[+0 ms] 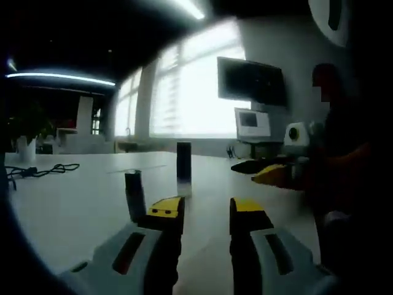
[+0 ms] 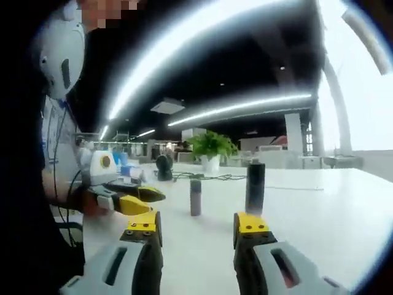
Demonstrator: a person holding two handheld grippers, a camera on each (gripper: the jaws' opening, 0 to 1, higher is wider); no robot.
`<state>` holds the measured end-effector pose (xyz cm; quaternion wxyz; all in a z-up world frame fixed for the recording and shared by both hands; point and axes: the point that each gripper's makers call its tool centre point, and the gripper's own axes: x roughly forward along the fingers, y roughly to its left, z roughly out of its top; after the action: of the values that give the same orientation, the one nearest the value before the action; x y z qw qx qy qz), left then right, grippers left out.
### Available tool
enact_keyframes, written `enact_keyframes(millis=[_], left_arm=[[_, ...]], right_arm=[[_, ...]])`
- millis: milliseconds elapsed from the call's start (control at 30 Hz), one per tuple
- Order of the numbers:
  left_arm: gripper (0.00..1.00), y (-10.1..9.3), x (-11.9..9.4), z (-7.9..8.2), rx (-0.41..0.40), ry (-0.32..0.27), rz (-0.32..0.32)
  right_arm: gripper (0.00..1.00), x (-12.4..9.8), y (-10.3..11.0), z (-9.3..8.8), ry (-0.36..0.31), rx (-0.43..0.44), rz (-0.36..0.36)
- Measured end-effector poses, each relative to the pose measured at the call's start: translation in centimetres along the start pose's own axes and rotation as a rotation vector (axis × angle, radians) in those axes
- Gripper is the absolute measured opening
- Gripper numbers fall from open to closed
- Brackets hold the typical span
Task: Pick up cosmetic bottle twist off cap place on table pick up cap screw tight cap place on table
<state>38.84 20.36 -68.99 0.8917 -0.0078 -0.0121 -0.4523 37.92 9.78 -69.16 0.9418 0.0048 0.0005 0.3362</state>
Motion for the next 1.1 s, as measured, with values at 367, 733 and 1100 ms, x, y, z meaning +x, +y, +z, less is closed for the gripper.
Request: enact_keyframes(millis=[367,733,1100], left_arm=[[0.19,0.0,0.2,-0.3,0.022,0.02,0.014],[0.19,-0.1,0.5,-0.6,0.013,0.036,0.007],[0.2,0.5,2.9,-0.6,-0.004,0.047,0.05]], right_arm=[[0.36,-0.2,-0.7,-0.1,-0.014,-0.007,-0.019],[0.35,-0.3,-1.2,0.1,-0.028,0.004,-0.03],[0.35,-0.5,-1.7,0.5,-0.055,0.015,-0.053]])
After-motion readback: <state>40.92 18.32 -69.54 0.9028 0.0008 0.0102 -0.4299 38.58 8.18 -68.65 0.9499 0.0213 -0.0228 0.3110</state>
